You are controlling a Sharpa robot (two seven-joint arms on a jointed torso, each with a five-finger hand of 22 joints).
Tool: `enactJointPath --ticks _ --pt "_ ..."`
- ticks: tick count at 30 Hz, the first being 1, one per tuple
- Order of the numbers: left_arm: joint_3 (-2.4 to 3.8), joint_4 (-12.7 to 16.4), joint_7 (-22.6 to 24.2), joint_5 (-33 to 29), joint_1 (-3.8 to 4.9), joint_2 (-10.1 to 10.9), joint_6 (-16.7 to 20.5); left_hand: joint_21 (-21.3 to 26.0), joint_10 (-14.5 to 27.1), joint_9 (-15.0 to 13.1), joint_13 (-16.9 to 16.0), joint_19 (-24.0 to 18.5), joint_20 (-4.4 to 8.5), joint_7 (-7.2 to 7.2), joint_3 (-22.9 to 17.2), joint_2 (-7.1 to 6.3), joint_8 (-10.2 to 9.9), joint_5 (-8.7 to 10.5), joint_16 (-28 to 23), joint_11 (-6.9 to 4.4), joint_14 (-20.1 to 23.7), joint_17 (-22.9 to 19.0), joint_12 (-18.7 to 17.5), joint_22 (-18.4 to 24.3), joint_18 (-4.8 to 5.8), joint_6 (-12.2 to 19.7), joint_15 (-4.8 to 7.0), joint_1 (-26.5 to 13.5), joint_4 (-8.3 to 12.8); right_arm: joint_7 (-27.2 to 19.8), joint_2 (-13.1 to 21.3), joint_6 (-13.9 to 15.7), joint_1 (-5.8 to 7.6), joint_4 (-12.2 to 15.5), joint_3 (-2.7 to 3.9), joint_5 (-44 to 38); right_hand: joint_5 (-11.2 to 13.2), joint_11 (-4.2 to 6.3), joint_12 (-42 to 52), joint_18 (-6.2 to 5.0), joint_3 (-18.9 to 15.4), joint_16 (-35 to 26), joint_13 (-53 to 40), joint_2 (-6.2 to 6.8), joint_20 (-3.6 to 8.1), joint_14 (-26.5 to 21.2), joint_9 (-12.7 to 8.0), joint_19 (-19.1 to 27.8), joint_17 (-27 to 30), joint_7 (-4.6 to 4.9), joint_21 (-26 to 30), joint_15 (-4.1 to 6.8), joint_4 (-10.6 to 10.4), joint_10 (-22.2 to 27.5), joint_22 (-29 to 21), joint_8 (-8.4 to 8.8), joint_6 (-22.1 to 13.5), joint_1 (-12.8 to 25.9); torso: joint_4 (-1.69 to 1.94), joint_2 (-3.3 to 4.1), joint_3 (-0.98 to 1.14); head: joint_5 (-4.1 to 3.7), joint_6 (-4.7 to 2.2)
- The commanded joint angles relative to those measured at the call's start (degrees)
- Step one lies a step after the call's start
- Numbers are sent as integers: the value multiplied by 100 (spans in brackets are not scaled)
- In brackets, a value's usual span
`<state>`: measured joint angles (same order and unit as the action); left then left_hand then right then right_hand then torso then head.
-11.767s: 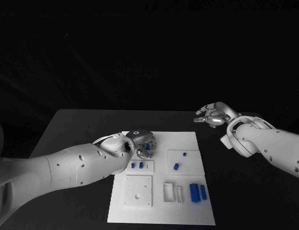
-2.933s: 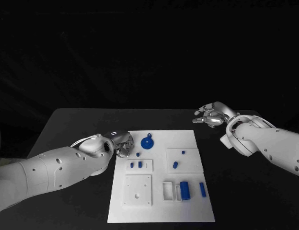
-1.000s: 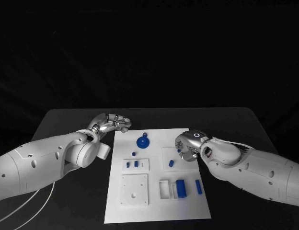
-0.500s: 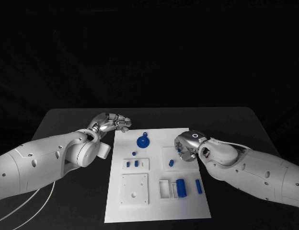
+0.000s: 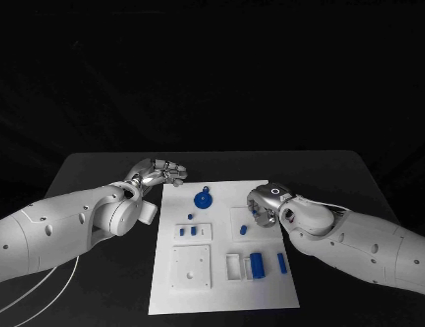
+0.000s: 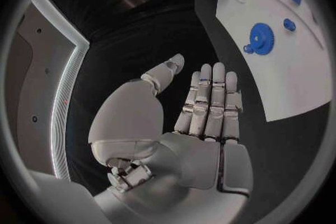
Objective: Assemble the parts on the task board
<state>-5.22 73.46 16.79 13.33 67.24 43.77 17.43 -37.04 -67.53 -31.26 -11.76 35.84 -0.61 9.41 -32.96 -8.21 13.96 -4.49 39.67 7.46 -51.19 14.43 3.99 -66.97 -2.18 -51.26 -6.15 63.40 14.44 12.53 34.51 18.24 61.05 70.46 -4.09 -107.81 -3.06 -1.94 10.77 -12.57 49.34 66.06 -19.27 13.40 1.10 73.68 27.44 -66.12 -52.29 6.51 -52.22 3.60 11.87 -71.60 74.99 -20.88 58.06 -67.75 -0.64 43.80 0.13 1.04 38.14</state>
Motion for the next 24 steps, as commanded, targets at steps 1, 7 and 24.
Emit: enactJointPath --ticks 1,7,24 --pt "5 11 41 -35 8 -14 -82 36 48 9 9 -18 16 -7 28 65 32 -30 -28 -11 -38 9 -4 -9 -9 51 3 -5 19 277 -10 -80 -59 43 -32 -279 -21 -31 52 -243 84 0 -62 -41 23 22 8 -26 13 -12 -32 53 14 -148 117 -28 86 5 -3 -4 -2 3 10" --pt "5 2 40 -35 8 -12 -76 38 49 10 11 -18 17 -7 27 66 33 -30 -33 -10 -41 13 -4 -11 -8 53 4 -2 21 283 24 4 -79 131 -32 -290 -226 19 80 -243 190 -16 -133 -7 17 73 15 -62 39 -62 -69 102 49 -282 111 -55 223 65 -5 -6 -2 8 8" --pt "5 -117 58 -35 8 -6 -53 43 59 11 20 -15 20 -8 28 64 39 -26 -51 -6 -49 28 -5 -17 -7 54 6 5 31 232 229 710 -82 365 27 39 -310 49 79 -243 265 -24 -195 41 35 105 29 -102 50 -90 -91 132 34 -362 103 -61 303 121 -5 -7 -2 15 -4"
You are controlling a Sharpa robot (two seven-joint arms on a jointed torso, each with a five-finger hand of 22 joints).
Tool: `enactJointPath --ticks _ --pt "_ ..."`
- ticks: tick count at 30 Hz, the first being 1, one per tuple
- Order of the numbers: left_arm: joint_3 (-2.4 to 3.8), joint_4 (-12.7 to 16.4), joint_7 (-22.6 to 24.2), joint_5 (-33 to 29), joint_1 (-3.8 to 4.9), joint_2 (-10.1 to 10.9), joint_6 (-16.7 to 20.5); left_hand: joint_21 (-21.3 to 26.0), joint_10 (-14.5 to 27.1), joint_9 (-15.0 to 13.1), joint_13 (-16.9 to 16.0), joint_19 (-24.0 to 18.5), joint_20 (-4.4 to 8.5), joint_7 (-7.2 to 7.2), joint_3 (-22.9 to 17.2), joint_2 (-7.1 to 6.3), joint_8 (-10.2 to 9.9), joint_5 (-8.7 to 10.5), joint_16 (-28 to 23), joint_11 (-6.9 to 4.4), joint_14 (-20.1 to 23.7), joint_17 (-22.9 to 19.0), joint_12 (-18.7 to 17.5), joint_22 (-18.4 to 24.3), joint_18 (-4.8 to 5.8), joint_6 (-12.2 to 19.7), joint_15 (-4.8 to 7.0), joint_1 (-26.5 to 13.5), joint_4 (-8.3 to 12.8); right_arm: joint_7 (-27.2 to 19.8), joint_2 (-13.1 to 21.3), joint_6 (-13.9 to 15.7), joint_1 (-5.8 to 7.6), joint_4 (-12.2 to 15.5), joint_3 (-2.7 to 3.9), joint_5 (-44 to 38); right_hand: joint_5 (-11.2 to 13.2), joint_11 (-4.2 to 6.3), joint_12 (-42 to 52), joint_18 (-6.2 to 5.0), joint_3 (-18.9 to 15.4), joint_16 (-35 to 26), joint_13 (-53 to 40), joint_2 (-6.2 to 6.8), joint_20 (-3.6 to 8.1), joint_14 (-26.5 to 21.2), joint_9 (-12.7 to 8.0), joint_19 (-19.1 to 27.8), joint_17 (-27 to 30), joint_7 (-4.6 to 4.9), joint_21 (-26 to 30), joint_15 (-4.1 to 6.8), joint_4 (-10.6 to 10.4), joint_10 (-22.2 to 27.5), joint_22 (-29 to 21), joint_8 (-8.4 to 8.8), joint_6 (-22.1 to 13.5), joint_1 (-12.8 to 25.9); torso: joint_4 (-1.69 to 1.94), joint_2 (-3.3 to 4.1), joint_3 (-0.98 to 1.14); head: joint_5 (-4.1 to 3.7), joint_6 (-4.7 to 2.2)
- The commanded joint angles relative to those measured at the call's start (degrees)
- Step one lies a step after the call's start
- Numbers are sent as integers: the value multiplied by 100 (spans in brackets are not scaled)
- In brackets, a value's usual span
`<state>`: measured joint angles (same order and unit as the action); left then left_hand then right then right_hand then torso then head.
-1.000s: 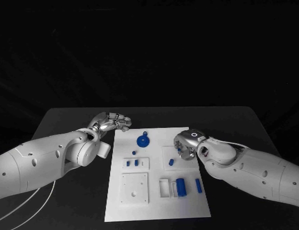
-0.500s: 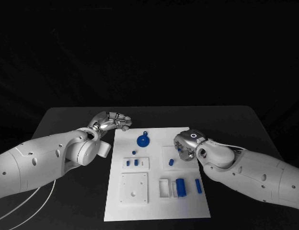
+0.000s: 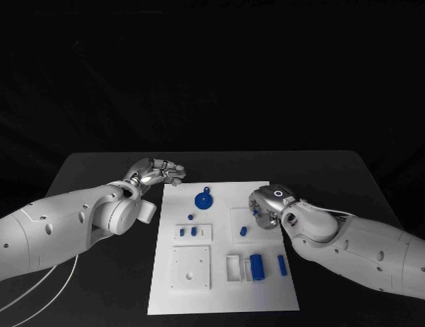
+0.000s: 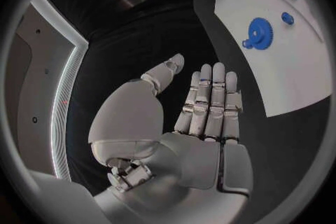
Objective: Assemble the parts on the task board
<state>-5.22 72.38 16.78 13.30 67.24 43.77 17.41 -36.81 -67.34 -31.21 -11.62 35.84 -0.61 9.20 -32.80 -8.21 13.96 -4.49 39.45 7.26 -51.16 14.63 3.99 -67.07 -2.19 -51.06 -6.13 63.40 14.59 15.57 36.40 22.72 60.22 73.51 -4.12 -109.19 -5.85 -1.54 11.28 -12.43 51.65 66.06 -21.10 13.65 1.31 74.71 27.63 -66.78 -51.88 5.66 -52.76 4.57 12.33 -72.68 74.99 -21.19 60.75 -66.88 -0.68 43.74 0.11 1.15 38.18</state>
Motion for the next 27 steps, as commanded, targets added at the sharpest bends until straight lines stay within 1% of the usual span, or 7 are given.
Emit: enactJointPath --ticks 1,8,9,13,17,20,27 --pt "5 -13 60 -32 7 -6 -50 20 40 6 7 -16 20 12 12 64 40 -26 -29 14 -52 9 -5 -7 -7 33 4 5 16 -85 58 263 2 82 45 218 -32 9 28 -257 37 -24 -14 19 15 3 11 -37 8 -5 -38 34 -14 -255 103 -30 35 35 -3 -2 2 3 -9" --pt "5 -49 58 -32 7 7 -54 23 46 6 12 -15 21 11 12 65 44 -25 -39 17 -54 16 -6 -10 -5 32 4 7 19 -201 276 222 6 374 213 471 -53 12 23 -257 49 -24 -26 34 23 7 15 -43 8 -8 -39 37 -31 -265 102 -28 45 48 -5 -2 1 21 -10" --pt "5 -50 58 -32 7 11 -54 24 47 6 13 -15 21 11 12 65 44 -25 -40 17 -54 17 -6 -10 -5 32 4 7 19 -234 337 210 6 473 265 566 -60 12 22 -257 50 -24 -28 36 25 8 15 -44 8 -8 -39 38 -34 -266 101 -28 46 51 -5 -3 2 23 -10" --pt "5 -44 55 -32 7 24 -53 25 52 7 16 -14 21 11 13 66 46 -24 -45 20 -55 21 -7 -11 -4 31 4 7 20 -324 504 255 8 792 345 777 -112 13 13 -257 49 -25 -39 34 35 9 18 -45 7 -8 -39 39 -42 -268 101 -22 47 64 -5 -2 1 49 -15" --pt "5 -30 66 -33 7 19 -38 27 55 7 18 -14 21 10 14 66 48 -24 -49 21 -57 24 -7 -13 -3 31 4 6 20 -408 555 302 13 1056 362 939 -140 13 6 -257 39 -27 -47 31 42 9 21 -44 7 -7 -39 38 -42 -267 101 -18 45 74 -18 -10 -2 87 -28" --pt "5 -31 82 -34 7 -9 -16 28 55 7 19 -13 21 10 13 68 49 -24 -51 21 -58 26 -7 -13 -3 30 4 6 20 -419 484 270 13 1202 362 937 -163 12 1 -257 31 -28 -53 24 47 8 23 -43 7 -7 -38 38 -38 -267 101 -14 44 79 -11 -12 -2 134 -34" --pt "4 -47 83 -46 7 -73 46 31 53 6 20 -14 21 8 13 70 53 -24 -58 20 -58 30 -4 -15 -2 27 4 7 21 -401 227 127 11 1329 353 778 -186 11 -6 -257 24 -31 -58 15 53 6 25 -41 7 -6 -37 37 -31 -264 101 -11 42 81 5 -6 0 278 -21"
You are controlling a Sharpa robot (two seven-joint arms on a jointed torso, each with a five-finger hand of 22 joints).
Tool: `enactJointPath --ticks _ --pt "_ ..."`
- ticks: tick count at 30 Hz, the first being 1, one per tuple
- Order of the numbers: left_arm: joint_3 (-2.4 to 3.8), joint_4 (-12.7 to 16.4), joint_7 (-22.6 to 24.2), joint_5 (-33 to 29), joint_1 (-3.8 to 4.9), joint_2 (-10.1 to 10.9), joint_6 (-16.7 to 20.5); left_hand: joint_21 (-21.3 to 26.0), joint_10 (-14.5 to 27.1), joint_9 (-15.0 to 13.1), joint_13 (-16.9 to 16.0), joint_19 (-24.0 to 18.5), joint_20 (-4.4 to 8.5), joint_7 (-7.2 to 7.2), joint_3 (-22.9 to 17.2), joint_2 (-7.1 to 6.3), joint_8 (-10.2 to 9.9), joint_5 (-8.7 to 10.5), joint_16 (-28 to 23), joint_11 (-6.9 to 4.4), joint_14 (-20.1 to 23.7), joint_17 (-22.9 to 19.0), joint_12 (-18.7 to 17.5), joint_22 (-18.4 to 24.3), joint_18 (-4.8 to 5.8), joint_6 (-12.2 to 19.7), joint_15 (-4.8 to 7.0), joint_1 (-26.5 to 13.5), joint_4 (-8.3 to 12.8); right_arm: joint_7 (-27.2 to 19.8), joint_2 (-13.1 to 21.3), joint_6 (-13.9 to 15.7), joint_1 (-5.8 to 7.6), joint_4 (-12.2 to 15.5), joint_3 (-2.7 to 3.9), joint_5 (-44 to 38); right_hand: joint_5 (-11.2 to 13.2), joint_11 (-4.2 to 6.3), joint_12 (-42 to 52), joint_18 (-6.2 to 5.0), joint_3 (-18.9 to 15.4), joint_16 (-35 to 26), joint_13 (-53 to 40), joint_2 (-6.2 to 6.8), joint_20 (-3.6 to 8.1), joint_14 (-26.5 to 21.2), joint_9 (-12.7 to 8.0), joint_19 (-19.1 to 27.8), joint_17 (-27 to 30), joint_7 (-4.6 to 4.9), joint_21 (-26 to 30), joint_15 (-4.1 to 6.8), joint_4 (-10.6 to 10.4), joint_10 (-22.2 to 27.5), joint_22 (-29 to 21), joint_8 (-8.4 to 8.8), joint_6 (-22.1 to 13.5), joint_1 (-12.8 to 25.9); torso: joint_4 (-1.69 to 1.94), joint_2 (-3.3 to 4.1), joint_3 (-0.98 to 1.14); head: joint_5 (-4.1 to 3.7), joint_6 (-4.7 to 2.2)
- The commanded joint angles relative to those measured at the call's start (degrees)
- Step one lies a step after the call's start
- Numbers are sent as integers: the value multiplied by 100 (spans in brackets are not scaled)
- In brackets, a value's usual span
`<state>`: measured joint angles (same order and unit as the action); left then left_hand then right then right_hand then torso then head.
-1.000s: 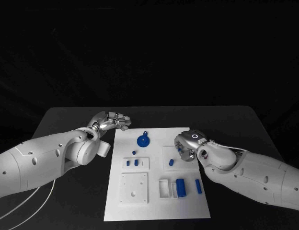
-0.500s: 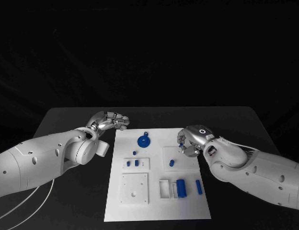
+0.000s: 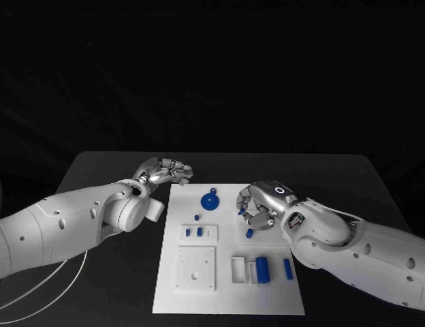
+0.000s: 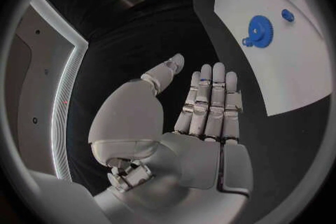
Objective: Assemble the parts on the task board
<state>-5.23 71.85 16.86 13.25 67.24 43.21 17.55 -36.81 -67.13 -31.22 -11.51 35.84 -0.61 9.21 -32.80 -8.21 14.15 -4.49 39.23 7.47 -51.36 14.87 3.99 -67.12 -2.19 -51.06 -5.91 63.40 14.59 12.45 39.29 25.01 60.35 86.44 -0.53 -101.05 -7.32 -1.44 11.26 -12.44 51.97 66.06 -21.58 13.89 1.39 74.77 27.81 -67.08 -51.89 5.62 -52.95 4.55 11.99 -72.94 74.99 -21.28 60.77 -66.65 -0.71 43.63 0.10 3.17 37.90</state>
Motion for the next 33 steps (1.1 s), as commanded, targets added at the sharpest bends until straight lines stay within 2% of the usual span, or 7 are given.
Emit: enactJointPath --ticks 1,5,9,17,20,27,33 --pt "5 5 76 -41 7 -31 36 32 31 7 9 -14 21 7 13 69 35 -24 -39 -1 -38 7 -3 -10 -2 26 -18 8 21 -89 -99 -113 -2 49 -18 -54 -40 2 -5 -256 -10 -31 -11 -10 46 0 6 -10 8 -3 -17 39 3 -239 101 -1 39 59 6 4 0 100 8" --pt "5 -10 80 -42 7 -71 64 34 29 7 10 -15 21 6 12 70 38 -23 -43 -2 -38 11 -1 -11 -1 24 -19 9 22 -62 -264 -180 -3 109 -97 -199 -47 1 -8 -256 -14 -32 -14 -15 47 0 7 -9 8 -2 -16 39 6 -237 101 0 38 61 1 3 -14 151 14" --pt "5 -28 70 -43 8 -120 70 36 28 7 11 -15 21 6 12 71 39 -23 -47 -2 -39 13 1 -11 0 22 -19 8 21 -29 -399 -305 -3 169 -205 -291 -52 1 -10 -256 -17 -33 -16 -18 49 -1 8 -8 8 -2 -16 39 10 -237 101 2 37 62 3 3 -11 203 28" --pt "5 -62 61 -43 16 -198 75 39 27 7 13 -17 20 5 13 69 43 -22 -54 -3 -39 18 2 -12 2 20 -20 7 20 -19 -665 -510 -13 101 -569 -522 -61 0 -15 -256 -26 -34 -21 -28 50 -2 10 -7 8 -1 -15 38 19 -236 101 4 36 65 9 6 -16 342 114" --pt "5 -75 62 -43 24 -212 87 41 26 7 14 -17 20 4 12 70 45 -22 -57 -3 -39 20 3 -13 2 18 -20 8 20 3 -758 -547 -70 36 -682 -647 -66 0 -18 -256 -30 -35 -23 -32 51 -2 11 -6 7 -1 -15 38 25 -236 101 5 35 67 5 16 -11 389 139" --pt "5 -89 62 -44 31 -268 88 45 26 7 16 -19 19 3 11 72 48 -22 -64 -3 -38 24 4 -14 4 15 -21 7 18 129 -968 -635 -241 -102 -723 -760 -80 0 -22 -256 -38 -36 -29 -40 51 -3 13 -6 7 -1 -15 38 37 -237 101 8 35 69 19 18 -6 520 228" --pt "5 -91 61 -44 36 -292 80 48 25 7 17 -20 18 2 12 72 50 -21 -68 -3 -38 27 4 -14 5 15 -22 6 16 185 -1081 -680 -324 -165 -739 -819 -116 0 -29 -256 -48 -37 -38 -52 50 -3 18 -8 6 -1 -16 38 53 -238 101 11 35 79 5 15 -12 607 273"
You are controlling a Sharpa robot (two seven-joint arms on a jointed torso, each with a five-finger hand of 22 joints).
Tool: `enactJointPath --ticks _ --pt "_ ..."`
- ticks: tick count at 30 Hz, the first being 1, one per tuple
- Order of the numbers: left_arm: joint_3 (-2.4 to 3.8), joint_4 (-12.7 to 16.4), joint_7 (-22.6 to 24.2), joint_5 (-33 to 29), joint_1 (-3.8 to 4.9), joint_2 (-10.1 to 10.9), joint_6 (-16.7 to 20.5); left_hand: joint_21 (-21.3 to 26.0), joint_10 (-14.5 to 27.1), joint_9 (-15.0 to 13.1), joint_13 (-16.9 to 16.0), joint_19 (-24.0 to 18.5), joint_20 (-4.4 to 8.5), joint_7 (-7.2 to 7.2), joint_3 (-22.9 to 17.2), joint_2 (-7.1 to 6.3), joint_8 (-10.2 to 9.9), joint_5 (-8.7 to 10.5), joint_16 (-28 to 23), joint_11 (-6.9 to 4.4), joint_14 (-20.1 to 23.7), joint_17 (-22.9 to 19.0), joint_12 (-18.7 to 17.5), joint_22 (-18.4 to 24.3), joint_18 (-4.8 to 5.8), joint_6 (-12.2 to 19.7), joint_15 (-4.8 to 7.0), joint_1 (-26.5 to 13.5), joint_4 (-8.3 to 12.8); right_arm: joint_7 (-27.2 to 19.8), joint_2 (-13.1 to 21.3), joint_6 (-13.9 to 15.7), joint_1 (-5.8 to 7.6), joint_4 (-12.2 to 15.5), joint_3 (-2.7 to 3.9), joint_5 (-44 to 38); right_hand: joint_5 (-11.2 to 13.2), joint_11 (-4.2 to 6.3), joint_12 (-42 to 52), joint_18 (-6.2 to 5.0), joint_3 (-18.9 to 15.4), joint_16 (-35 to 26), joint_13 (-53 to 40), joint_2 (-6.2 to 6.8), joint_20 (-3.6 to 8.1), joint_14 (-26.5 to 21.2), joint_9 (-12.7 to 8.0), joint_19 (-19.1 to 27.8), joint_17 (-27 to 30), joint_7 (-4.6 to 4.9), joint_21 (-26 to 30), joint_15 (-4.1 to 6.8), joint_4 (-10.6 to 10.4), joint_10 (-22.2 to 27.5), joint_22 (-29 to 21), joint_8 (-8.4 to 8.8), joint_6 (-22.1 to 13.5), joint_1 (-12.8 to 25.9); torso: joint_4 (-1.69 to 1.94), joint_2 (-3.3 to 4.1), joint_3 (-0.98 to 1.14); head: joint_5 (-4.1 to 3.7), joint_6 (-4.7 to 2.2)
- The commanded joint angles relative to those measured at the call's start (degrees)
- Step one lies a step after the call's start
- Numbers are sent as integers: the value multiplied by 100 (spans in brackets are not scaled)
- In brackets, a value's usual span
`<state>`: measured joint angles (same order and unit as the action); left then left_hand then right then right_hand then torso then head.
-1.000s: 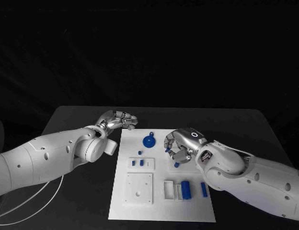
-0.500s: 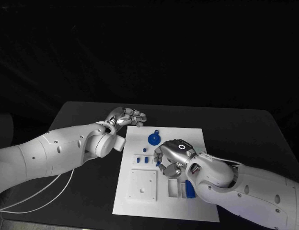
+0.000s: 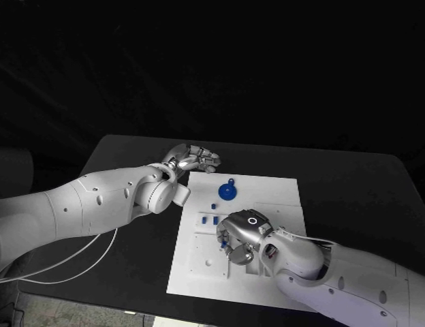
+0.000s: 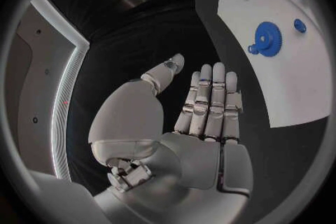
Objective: Assemble the parts on the task board
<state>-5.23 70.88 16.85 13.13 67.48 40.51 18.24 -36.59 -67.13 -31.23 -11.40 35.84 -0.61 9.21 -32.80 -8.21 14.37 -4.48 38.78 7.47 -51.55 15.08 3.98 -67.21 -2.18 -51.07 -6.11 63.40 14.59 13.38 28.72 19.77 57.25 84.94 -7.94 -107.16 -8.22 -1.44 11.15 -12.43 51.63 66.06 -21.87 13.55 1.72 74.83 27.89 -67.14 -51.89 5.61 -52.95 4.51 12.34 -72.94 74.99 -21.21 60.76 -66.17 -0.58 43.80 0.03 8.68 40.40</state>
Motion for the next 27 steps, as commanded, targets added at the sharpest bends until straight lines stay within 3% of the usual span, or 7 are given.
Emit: enactJointPath --ticks 1,19,27 --pt "5 5 63 -32 14 -27 6 26 25 8 7 -20 18 2 12 72 29 -21 -25 -3 -19 7 4 -6 5 15 -2 5 16 102 -34 -161 -18 -22 2 -211 -29 0 -19 -257 -14 -37 -9 -20 16 -9 10 -2 7 0 -16 42 20 -237 101 4 36 31 -12 -1 -5 64 25" --pt "5 2 50 -32 17 -35 -9 31 29 9 11 -22 17 3 14 72 31 -20 -35 -2 -18 14 4 -7 7 16 -4 1 13 208 -191 -263 -33 -210 -16 -319 -36 -1 -25 -257 -17 -39 -13 -27 15 -10 12 -2 7 1 -15 42 30 -234 100 7 35 34 -8 1 -3 130 92" --pt "5 12 43 -32 17 -36 -27 34 30 10 12 -23 17 3 15 71 32 -19 -39 -1 -18 17 4 -8 8 17 -4 1 12 181 -238 -257 -112 -293 -34 -320 -38 -1 -27 -257 -20 -40 -15 -31 14 -11 13 -2 8 1 -14 41 36 -234 100 8 34 36 -7 -1 1 149 122"
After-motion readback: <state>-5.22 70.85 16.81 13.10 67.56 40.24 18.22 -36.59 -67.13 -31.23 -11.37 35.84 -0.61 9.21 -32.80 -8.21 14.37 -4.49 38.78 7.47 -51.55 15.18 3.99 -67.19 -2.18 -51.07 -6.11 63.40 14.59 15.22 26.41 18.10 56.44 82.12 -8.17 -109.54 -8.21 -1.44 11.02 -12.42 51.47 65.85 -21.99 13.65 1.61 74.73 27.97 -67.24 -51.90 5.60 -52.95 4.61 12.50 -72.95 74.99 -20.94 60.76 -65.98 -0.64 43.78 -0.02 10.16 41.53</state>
